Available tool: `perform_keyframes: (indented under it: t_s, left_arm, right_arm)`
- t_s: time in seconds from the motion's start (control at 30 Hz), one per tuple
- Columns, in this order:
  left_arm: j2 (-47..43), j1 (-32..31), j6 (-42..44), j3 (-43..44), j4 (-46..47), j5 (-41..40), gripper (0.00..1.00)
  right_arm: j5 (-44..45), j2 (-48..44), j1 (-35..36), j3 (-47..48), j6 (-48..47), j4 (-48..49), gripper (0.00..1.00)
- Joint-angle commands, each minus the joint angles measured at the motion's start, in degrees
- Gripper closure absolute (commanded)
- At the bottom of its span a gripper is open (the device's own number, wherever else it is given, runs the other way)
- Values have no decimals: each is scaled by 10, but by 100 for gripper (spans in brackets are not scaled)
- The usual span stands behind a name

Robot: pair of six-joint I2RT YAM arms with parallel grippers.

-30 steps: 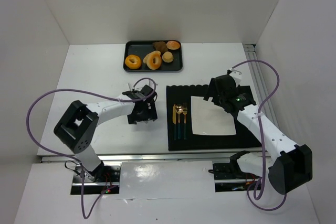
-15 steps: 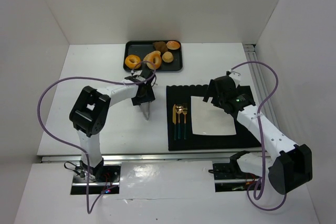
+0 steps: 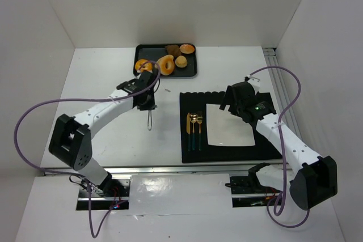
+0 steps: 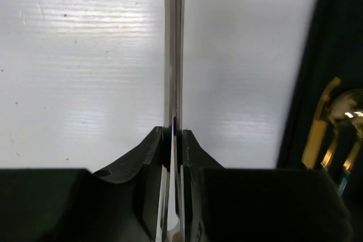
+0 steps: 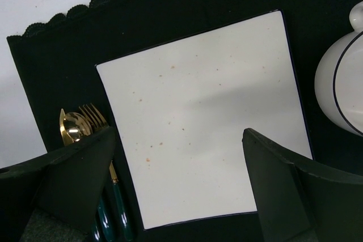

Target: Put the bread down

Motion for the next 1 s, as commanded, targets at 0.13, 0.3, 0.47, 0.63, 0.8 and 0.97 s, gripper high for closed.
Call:
perform_keyframes:
  t_s: [0.13, 0.3, 0.47, 0.63, 0.8, 0.97]
  left_arm:
    - [18, 39, 143, 161, -55, 109, 65]
    - [90, 75, 136, 276, -92, 134, 52]
    - [126, 88, 123, 334, -97, 147, 35]
    - [148, 101, 112, 372, -97, 142, 35]
    - [166, 108, 101, 372, -80, 157, 37]
    - [177, 114, 82, 372, -61, 157, 40]
  right_arm:
    - [-5, -1, -7, 20, 1, 14, 0]
    - [-5, -24, -7, 20, -4, 3, 0]
    - [9, -42, -7, 26, -4, -10, 0]
    - [9, -48, -7, 26, -4, -10, 0]
    - [9, -42, -7, 26, -4, -10, 0]
    - [9, -42, -7, 26, -4, -10, 0]
